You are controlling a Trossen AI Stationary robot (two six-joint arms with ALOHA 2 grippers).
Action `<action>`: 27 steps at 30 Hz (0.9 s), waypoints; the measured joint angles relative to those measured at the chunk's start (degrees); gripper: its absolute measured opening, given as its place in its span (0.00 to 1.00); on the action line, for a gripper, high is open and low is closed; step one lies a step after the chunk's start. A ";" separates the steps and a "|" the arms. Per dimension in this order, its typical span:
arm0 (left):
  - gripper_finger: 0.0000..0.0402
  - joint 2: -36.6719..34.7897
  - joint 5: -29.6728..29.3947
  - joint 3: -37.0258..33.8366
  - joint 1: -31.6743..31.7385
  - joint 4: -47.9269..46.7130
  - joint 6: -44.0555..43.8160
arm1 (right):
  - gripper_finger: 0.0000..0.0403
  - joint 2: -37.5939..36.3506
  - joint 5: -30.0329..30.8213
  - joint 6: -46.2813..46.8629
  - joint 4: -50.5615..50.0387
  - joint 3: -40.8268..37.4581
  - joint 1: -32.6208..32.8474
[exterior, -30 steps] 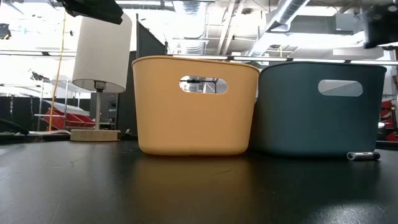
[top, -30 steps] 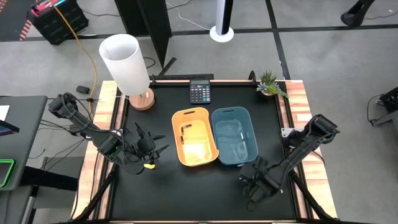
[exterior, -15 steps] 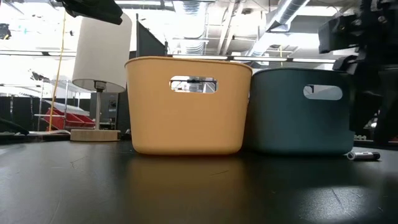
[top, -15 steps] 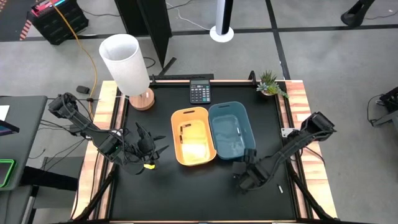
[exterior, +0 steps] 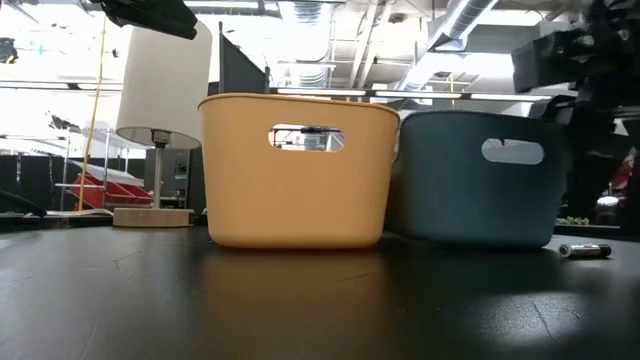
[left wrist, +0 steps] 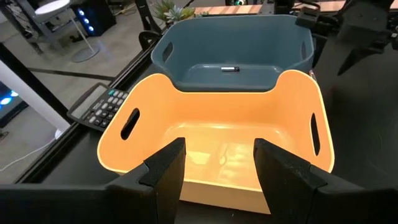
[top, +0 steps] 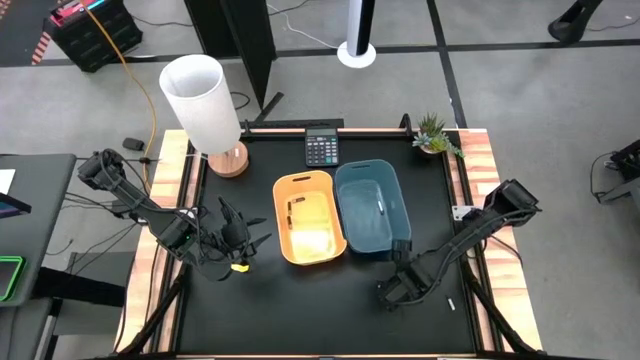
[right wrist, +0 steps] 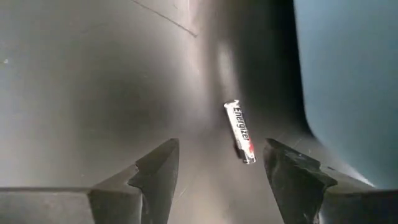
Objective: Sort batteries
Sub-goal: Put the left silver battery into the blue bin
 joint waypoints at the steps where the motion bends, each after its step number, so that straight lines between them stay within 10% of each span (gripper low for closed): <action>1: 0.46 -0.02 0.00 0.00 -0.01 0.00 0.01 | 0.62 0.00 0.16 0.87 -0.03 -0.43 0.14; 27: 0.46 0.00 0.02 0.00 0.00 0.00 -0.04 | 0.62 0.13 10.93 15.83 -1.28 -3.53 6.87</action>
